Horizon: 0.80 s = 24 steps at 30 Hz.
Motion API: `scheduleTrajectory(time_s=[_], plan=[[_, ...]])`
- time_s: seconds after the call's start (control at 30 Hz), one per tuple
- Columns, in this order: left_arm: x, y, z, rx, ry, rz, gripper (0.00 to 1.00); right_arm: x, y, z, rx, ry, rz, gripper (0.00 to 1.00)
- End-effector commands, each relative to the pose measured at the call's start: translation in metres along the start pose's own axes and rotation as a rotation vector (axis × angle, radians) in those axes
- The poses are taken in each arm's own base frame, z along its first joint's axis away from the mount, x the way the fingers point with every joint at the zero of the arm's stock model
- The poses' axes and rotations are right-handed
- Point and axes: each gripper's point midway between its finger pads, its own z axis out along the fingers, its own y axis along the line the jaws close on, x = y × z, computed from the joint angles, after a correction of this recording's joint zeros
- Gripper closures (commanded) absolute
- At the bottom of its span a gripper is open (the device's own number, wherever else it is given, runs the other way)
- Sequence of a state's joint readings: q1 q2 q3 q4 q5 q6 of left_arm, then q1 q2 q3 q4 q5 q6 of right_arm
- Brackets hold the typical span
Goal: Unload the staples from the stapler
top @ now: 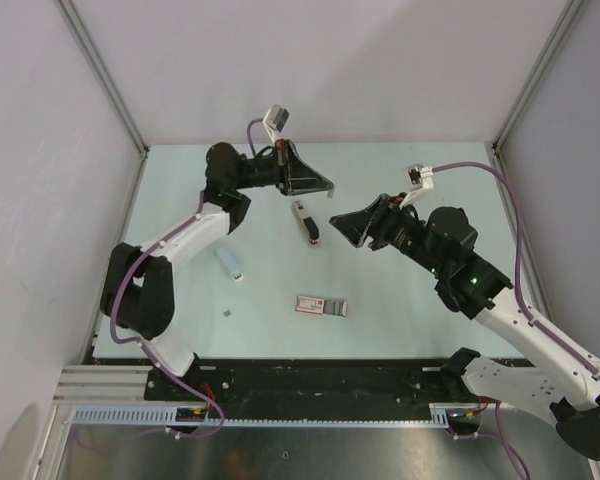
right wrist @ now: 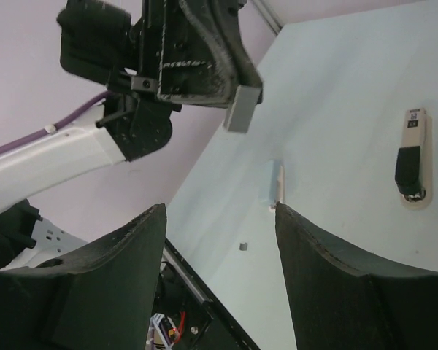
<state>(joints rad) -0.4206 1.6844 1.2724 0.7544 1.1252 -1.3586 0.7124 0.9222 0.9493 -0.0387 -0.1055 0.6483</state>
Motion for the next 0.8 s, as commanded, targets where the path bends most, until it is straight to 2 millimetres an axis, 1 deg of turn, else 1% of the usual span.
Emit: scheduleTrajectory(time_s=[0.0,0.07,0.2,0.5,0.63,0.77], plan=[[0.017,-0.06,-0.008,0.193,0.009,0.082,1.0,-0.02,0.025,0.003,-0.097,-0.054,0.015,0.34],[0.024,-0.063,-0.01,0.22,0.021,0.077,1.0,-0.022,0.029,0.003,-0.115,-0.06,0.023,0.35],[0.03,-0.064,-0.013,0.229,0.014,0.084,1.0,-0.027,0.036,0.005,-0.149,-0.08,0.039,0.36],[0.039,-0.064,-0.012,0.232,0.02,0.082,1.0,-0.034,0.038,0.012,-0.159,-0.105,0.072,0.41],[0.039,-0.062,-0.012,0.23,0.012,0.088,1.0,-0.033,0.038,0.017,-0.159,-0.102,0.085,0.46],[0.038,-0.061,-0.011,0.23,0.006,0.092,1.0,-0.032,0.038,0.019,-0.158,-0.098,0.093,0.56]])
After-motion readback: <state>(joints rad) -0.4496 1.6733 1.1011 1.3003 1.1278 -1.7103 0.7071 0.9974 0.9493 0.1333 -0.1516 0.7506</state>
